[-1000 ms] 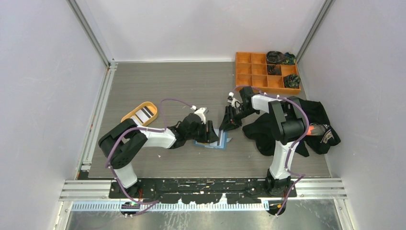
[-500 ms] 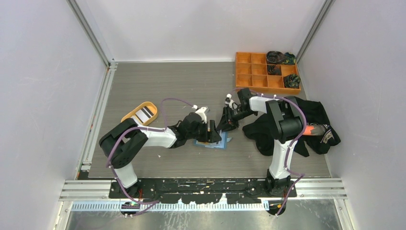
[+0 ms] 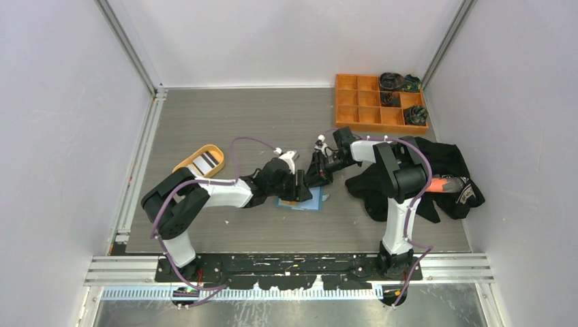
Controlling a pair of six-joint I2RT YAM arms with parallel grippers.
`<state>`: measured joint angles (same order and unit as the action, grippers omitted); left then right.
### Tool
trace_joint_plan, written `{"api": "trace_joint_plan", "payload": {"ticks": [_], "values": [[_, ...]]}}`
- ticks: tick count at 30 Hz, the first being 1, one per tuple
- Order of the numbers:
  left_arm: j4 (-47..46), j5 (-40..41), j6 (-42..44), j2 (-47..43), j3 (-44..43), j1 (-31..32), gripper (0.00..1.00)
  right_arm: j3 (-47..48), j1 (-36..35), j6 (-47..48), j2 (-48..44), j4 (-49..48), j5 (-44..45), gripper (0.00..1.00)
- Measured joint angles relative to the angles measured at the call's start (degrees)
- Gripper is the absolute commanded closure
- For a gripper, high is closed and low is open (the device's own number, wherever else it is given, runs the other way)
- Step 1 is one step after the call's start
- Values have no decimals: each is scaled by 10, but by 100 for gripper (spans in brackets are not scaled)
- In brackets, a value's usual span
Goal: Put the credit cards into the card holder
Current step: Open the card holder at the center of the board.
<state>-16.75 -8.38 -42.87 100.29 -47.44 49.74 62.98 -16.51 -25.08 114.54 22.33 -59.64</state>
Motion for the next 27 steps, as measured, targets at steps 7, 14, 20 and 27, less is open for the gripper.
{"api": "trace_joint_plan", "payload": {"ticks": [7,14,20,27], "values": [[20,15,-1,-10,-3,0,60,0,0,-8,5,-9,0,67],[47,40,1,-24,-2,0,54,0,-2,2,5,-5,2,63],[73,57,7,-38,0,-1,52,0,1,9,5,-6,3,60],[85,64,14,-52,6,-9,54,0,13,9,2,-21,-9,58]]}}
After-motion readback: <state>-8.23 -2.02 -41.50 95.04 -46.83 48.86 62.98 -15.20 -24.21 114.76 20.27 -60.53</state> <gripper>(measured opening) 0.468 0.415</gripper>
